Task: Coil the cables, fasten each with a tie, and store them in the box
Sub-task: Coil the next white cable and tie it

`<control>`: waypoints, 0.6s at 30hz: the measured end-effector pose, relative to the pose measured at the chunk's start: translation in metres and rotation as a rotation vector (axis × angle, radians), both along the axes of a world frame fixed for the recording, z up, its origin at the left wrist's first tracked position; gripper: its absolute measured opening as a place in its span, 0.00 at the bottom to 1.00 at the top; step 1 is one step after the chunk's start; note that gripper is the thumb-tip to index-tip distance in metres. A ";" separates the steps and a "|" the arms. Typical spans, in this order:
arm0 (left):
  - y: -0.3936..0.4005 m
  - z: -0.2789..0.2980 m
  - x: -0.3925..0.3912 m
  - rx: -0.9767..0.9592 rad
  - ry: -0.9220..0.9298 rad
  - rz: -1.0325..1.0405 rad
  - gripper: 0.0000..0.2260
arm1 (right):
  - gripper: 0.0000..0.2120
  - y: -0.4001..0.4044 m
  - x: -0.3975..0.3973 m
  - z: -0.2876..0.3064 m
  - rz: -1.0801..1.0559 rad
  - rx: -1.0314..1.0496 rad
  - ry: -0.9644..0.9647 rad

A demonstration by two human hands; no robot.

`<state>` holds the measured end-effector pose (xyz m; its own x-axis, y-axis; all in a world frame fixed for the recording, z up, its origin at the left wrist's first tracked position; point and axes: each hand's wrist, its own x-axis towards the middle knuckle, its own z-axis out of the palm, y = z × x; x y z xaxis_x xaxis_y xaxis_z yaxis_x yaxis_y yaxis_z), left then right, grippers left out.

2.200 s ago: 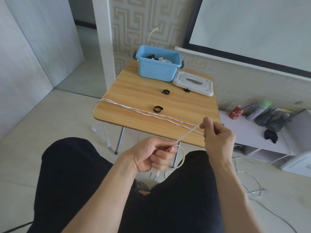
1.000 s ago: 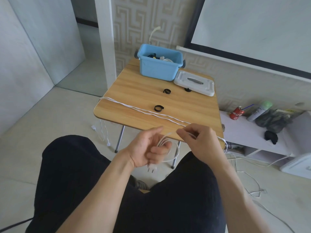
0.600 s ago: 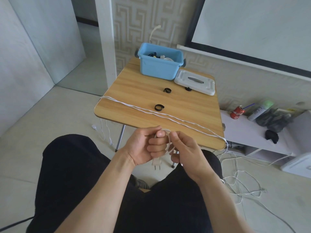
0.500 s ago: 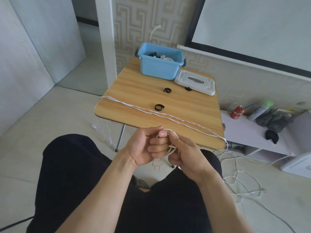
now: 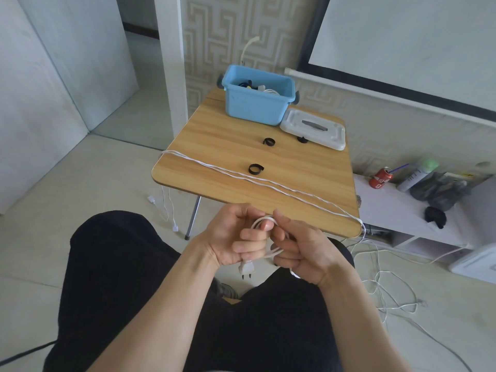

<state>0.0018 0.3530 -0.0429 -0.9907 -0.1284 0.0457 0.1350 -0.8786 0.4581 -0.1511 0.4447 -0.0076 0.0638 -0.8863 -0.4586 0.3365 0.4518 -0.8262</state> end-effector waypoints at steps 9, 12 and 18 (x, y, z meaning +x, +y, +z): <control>0.004 0.014 -0.007 0.017 -0.122 0.381 0.08 | 0.15 -0.003 0.003 -0.021 -0.217 -0.140 0.305; -0.002 0.020 -0.006 0.178 -0.060 0.566 0.09 | 0.14 0.002 0.001 -0.035 -0.180 -0.182 0.866; -0.017 0.002 0.004 0.314 -0.189 0.974 0.14 | 0.11 0.021 -0.008 -0.052 0.073 -0.147 1.100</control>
<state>0.0062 0.3357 -0.0405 -0.4393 -0.8558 -0.2732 0.7998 -0.5110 0.3148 -0.1590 0.4656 -0.0599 -0.2589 -0.9474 -0.1881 -0.6357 0.3138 -0.7052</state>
